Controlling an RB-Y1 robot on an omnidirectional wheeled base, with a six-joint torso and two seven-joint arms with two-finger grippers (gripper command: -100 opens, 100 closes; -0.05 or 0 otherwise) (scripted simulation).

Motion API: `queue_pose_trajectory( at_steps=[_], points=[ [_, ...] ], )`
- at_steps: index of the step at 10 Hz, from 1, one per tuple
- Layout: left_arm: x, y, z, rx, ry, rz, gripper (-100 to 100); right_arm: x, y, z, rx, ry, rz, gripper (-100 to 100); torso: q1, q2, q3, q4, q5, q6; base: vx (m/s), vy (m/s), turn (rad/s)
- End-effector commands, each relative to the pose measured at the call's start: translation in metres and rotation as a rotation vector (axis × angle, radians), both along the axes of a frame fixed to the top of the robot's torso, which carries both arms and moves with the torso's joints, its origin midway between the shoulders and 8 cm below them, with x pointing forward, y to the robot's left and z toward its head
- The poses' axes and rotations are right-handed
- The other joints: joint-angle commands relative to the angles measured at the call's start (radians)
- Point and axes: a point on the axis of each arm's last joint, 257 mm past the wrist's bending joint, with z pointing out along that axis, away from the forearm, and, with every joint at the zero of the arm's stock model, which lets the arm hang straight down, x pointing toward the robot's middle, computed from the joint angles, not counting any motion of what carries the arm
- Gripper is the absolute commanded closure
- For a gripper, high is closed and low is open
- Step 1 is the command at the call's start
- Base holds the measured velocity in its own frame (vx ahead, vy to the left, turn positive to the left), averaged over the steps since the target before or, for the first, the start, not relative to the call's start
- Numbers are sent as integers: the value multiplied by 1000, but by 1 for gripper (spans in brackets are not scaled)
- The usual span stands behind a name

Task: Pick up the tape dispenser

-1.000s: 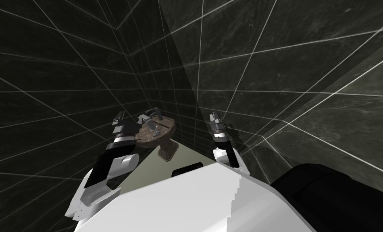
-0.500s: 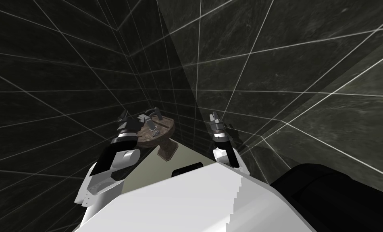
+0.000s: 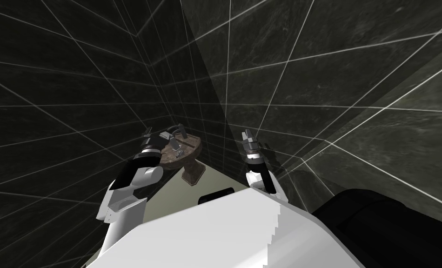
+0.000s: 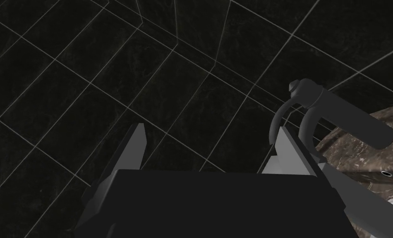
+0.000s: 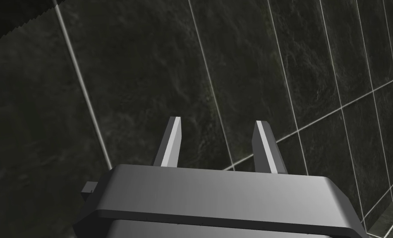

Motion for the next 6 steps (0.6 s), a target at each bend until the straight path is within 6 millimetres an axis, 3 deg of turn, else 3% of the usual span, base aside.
queue_pose_trajectory(
  at_steps=[1, 6],
  points=[
    [6, 1, -10, -27, 36, -8, -100, 0, 0, 0, 0, 0, 0, 0, 0, 0, 0, 0, 0, 0, -1, -26, 19],
    [30, -1, -28, -119, 127, -41, -100, 0, 0, 0, 0, 0, 0, 0, 1, -1, 0, 0, 0, 0, 8, -12, 27]
  ],
)
